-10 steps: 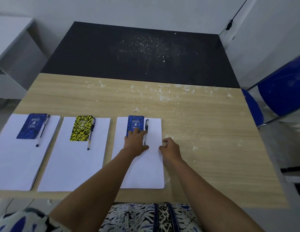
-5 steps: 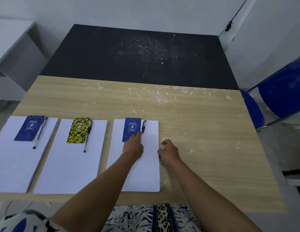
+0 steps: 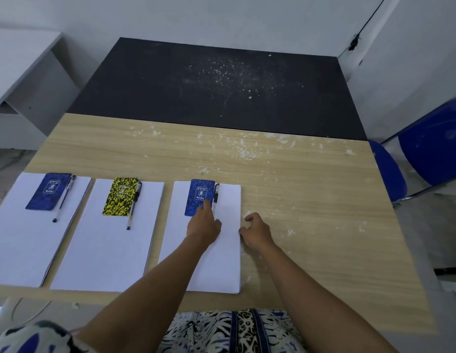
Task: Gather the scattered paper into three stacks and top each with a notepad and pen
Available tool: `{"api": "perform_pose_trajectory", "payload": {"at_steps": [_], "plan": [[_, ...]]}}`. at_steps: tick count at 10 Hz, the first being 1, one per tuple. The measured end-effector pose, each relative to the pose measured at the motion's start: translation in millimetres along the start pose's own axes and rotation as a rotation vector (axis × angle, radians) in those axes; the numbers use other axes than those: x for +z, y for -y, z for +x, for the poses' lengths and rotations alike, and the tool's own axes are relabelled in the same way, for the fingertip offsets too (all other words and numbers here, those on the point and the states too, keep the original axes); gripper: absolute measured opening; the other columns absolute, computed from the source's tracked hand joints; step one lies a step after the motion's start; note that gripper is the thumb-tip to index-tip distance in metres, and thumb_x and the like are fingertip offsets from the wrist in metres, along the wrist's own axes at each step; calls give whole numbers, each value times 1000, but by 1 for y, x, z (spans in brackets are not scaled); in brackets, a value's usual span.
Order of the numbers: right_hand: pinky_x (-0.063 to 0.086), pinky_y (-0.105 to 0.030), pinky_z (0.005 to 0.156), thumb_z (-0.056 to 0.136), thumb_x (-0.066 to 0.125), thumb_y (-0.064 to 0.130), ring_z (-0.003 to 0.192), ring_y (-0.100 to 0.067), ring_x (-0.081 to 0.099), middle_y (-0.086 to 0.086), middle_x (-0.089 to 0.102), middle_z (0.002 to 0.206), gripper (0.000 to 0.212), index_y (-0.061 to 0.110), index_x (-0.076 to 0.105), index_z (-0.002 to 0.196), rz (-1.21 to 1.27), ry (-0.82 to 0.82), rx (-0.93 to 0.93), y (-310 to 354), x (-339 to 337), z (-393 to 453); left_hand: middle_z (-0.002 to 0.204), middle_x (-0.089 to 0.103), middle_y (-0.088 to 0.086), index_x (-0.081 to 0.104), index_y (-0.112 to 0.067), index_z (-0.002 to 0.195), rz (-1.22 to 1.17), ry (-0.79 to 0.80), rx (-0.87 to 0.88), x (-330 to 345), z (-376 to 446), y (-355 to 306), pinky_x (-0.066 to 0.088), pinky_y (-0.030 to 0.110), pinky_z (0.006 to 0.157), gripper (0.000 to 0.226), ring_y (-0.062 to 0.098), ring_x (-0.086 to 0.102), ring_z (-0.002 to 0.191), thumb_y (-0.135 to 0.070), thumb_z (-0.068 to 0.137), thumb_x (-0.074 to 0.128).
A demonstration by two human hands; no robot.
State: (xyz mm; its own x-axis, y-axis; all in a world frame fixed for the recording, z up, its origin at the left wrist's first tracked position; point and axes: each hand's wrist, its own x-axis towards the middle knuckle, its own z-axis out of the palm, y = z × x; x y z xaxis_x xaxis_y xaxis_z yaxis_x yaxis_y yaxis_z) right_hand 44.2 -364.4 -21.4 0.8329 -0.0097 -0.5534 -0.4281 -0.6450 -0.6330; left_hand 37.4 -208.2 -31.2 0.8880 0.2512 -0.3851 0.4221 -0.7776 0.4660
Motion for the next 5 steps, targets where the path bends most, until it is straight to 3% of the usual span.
{"api": "perform_pose_trajectory", "payload": {"at_steps": [2,5], "plan": [[34,-18,46,89,58,18,59,-9,52,-14,63,102,34,16,47,120,2,4,14,1,0,-2,125,54,13,26,-9,142,-16,-15,-24,0,2,-3,52,41,90,60,30,58,109,-16,91,55],[36,-17,45,89,59,18,60,-9,53,-11,63,101,36,16,46,123,41,49,28,4,-4,-6,125,53,16,20,-8,146,-66,-5,-73,-1,-2,-8,53,42,92,64,29,58,109,-14,92,54]]}}
